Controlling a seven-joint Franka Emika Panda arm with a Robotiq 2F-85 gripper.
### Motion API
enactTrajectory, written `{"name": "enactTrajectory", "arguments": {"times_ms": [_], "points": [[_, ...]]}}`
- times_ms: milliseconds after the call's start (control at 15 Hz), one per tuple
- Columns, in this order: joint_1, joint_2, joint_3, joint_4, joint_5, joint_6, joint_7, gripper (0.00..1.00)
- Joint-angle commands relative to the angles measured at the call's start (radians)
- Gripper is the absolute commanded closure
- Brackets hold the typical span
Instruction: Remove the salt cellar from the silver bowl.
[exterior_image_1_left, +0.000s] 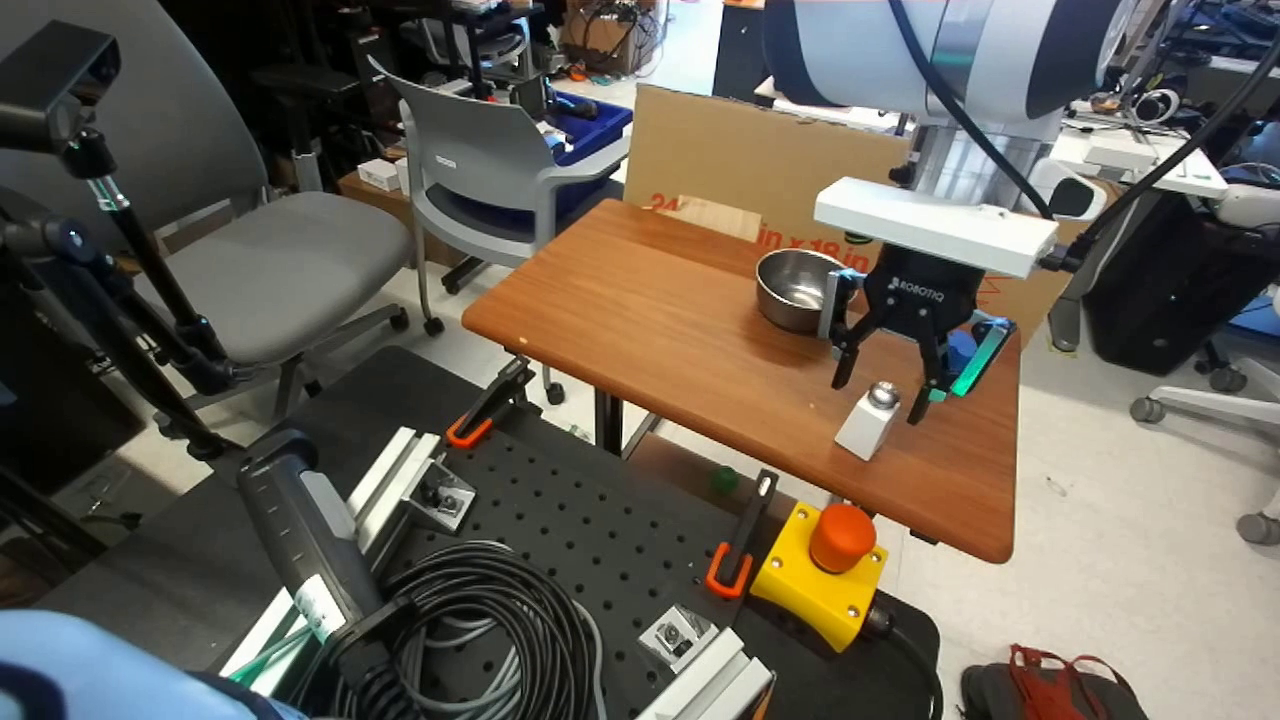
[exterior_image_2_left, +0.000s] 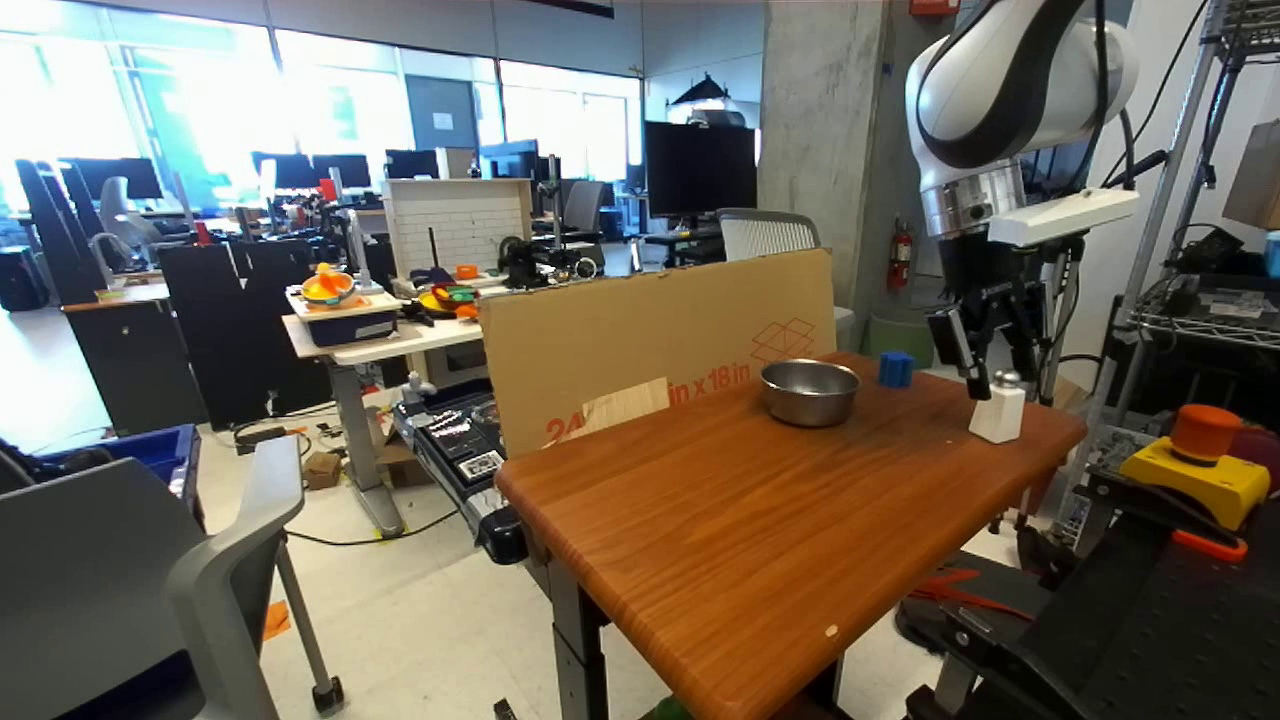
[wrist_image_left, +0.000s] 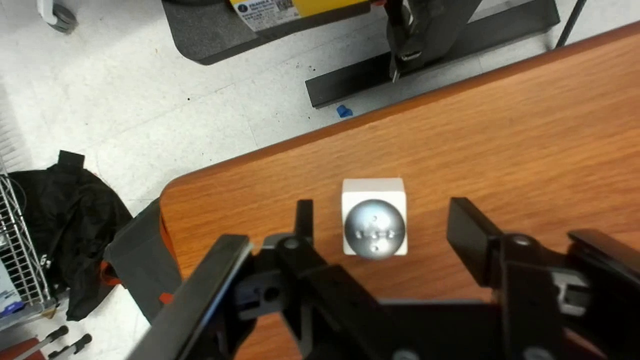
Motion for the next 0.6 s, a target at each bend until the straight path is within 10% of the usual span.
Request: {"name": "enactTrajectory", "arguments": {"times_ms": [0, 533], "points": [[0.000, -0.157, 0.010, -0.090, -0.011, -0.050, -0.086, 0.01], [-0.019, -0.309, 0.021, -0.134, 0.103, -0.181, -0.177, 0.00]]}}
